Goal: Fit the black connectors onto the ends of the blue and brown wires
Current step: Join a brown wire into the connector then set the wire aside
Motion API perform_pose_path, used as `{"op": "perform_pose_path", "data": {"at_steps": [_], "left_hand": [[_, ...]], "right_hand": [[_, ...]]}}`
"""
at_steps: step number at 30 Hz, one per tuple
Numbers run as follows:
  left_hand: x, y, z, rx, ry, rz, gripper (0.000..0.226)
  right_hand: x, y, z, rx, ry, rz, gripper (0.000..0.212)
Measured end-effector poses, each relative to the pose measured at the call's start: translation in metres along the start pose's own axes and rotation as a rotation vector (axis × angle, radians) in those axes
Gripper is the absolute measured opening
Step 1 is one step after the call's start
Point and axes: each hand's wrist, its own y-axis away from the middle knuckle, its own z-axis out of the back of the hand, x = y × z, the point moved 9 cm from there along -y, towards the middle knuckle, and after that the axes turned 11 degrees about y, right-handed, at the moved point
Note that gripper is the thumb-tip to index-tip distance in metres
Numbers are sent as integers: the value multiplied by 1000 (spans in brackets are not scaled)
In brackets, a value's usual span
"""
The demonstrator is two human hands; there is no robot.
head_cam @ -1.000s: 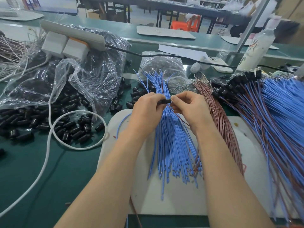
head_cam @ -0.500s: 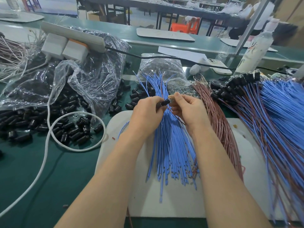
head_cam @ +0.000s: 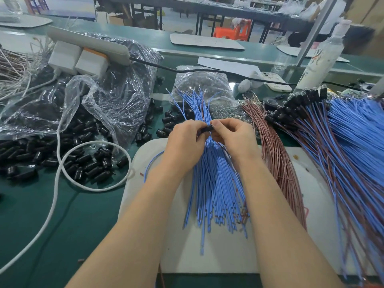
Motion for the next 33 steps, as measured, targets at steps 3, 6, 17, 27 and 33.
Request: {"op": "perform_pose_path", "data": {"at_steps": [3,6,17,27,33], "left_hand": [[-1,0,2,-13,-7,-13,16],[0,-1,3,-26,13,-7,14],[8,-1,0,-12,54,34,17],[12,-3,-4,72,154,92,8],[11,-1,-9,88,236,133,9]], "right_hand": [[-2,2,-5,17,-80,-38,14],[-3,2,-8,42,-177,-81,15],[9,0,-3,6,113,60,17],[0,-4,21,-141,-253,-65,17],[2,-3,10,-33,-229,-69,17]]}}
